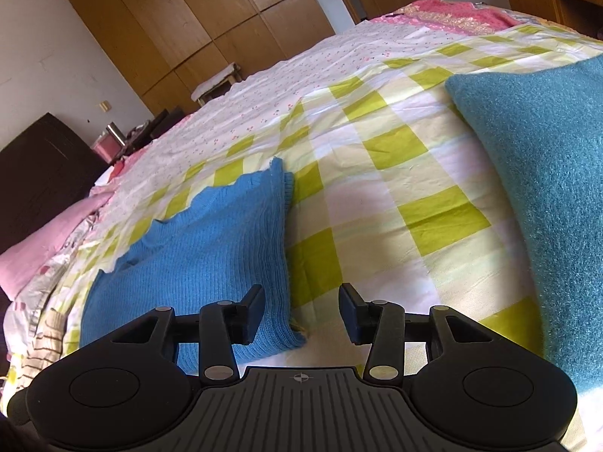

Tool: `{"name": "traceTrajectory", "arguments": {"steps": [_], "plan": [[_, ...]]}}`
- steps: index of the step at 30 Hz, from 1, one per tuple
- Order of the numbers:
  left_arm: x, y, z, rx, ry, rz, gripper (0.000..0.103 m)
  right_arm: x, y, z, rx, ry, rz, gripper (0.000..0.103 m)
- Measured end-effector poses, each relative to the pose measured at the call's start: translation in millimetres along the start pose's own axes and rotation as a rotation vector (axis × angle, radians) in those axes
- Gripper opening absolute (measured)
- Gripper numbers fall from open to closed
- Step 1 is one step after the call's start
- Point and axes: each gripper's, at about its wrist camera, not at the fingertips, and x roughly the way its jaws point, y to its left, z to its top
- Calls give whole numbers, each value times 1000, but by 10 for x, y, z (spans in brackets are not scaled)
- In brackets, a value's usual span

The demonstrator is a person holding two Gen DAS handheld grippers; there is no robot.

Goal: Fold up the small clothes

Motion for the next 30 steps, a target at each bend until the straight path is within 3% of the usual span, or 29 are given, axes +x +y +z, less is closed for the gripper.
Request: {"name": "traceTrajectory", "arguments": {"steps": [9,21,25,27,30], "plan": [[268,-599,46,207,4,57,38,-31,-203,72,60,24,55,48],[644,-970,154,385,-26,195,46,-82,-451,165,188,23,140,50],[739,-942,255,351,-25,201,46,-47,-432,167,185,33,150,50],[743,-875,298,304,-18,179,31,-27,-421,167,181,36,152,51],[667,-771,321,221,-26,148,23,42,-432,187,203,42,170,52]]}}
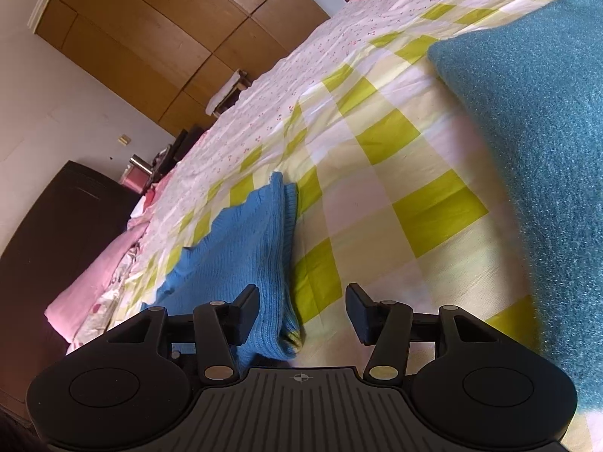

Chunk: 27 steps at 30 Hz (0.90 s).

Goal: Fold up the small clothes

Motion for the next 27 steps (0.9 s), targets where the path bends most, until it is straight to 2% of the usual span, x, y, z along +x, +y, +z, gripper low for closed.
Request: {"name": "traceTrajectory", "arguments": {"steps": [6,13,19,23,26,27], "plan": [[-186,283,19,-149,-27,-48,18,307,-29,97,98,45,73,55],[-246,443,27,-230,-21,-101,17,709,-104,160,286,71,183,63],[-261,549,21,-300,-20,-133,17,870,-17,204,240,89,161,62],[-280,562,19,-300,-25,-137,17,991,59,229,229,85,162,61],[-312,586,15,-305,-28,-145,17,1061,110,256,212,67,136,54],[-321,589,15,-306,-29,-146,17,1075,122,266,208,64,126,49]]}}
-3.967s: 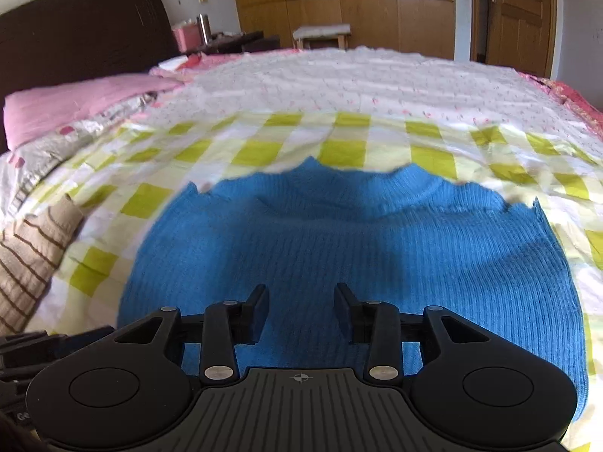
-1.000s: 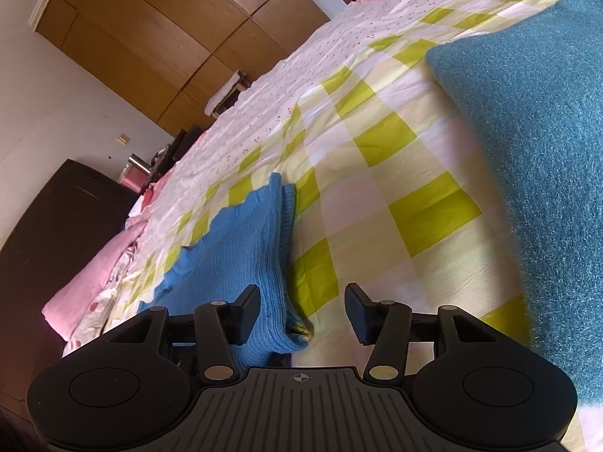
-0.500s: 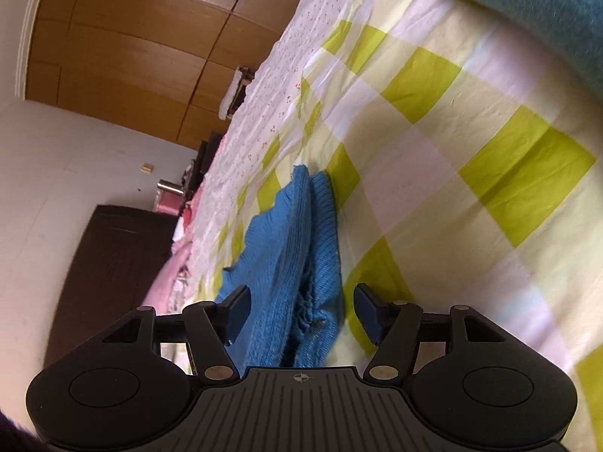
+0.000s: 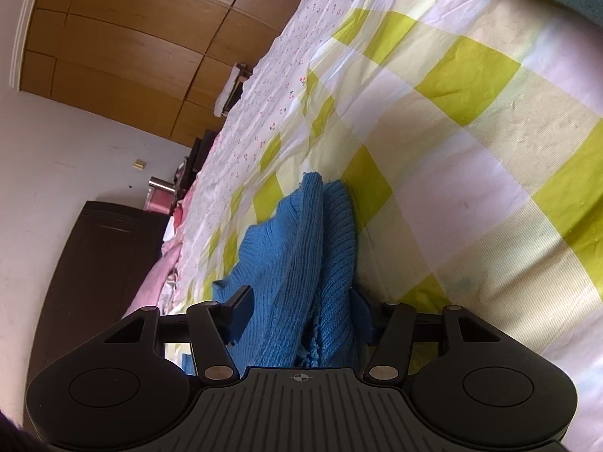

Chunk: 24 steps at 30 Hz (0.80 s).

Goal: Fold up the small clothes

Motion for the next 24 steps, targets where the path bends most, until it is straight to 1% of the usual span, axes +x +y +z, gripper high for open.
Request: {"name": "traceTrajectory", "arguments": {"steps": [1,2,4,6,7,10,14,18,24], "plan": [[0,3,5,0,-2,-2,17,22,11,15,-5,-4,-13,43],[-8,1,5,0,-4,-3,17,38,15,26,-5,-10,-26,39],[-21,29,14,-2,-6,-5,17,49,-8,45,10,-16,-36,29],[-30,40,14,-4,-10,-6,17,54,0,48,-5,-21,-57,21],[-34,42,14,-4,-12,-5,17,45,18,36,-23,-25,-69,19],[-35,40,19,-5,-17,-4,17,0,116,-3,-81,-41,-95,17],[-111,100,13,-25,-36,-3,16,-54,309,7,-127,-57,-98,16],[-241,292,34,-113,-56,-4,16,-77,664,-11,-201,-68,-103,16],[-543,707,-4,-216,-104,41,16,50,1324,-216,-345,-64,-104,16]]}}
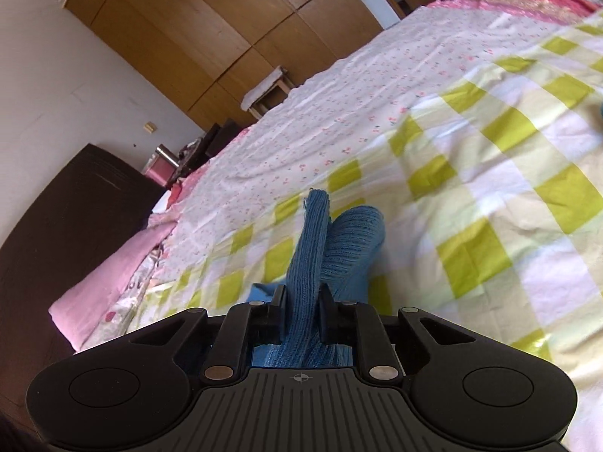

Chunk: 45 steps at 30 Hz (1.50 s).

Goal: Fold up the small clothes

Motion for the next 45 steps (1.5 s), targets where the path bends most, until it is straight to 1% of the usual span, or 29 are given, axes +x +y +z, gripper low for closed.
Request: {"name": "traceTrajectory", "arguments": {"steps": [6,10,13,19,21,24,26,28,32,35,38,41,45], "plan": [[-252,465,-102,-64,-14,72,15,304,696,-181,-127,46,-2,15],[-355,804,-241,-125,11,112,15,577,1041,-379,-194,85,-17,15],[-401,1001,-358,-152,29,142,15,785,1281,-563,-247,122,-32,15],[-433,1274,-486,-199,55,174,15,1165,1672,-897,-361,177,-75,15],[-426,1346,-522,-217,67,174,15,1262,1734,-963,-382,199,-94,16],[-439,1392,-598,-214,81,178,15,1367,1791,-1036,-414,233,-106,19],[-437,1393,-608,-209,94,179,16,1376,1809,-1057,-420,236,-100,22],[-465,1413,-626,-225,102,181,17,1367,1821,-1066,-426,249,-82,27],[-522,1444,-594,-237,99,192,18,1278,1866,-1070,-436,252,-35,29],[-607,1446,-570,-243,88,203,18,1168,1881,-1011,-423,257,20,30],[-714,1476,-553,-254,70,209,18,1025,1867,-965,-424,240,38,31],[-752,1526,-511,-271,51,203,18,856,1805,-913,-430,210,30,31],[-554,1547,-384,-266,60,177,18,662,1694,-893,-468,165,-40,32]]}}
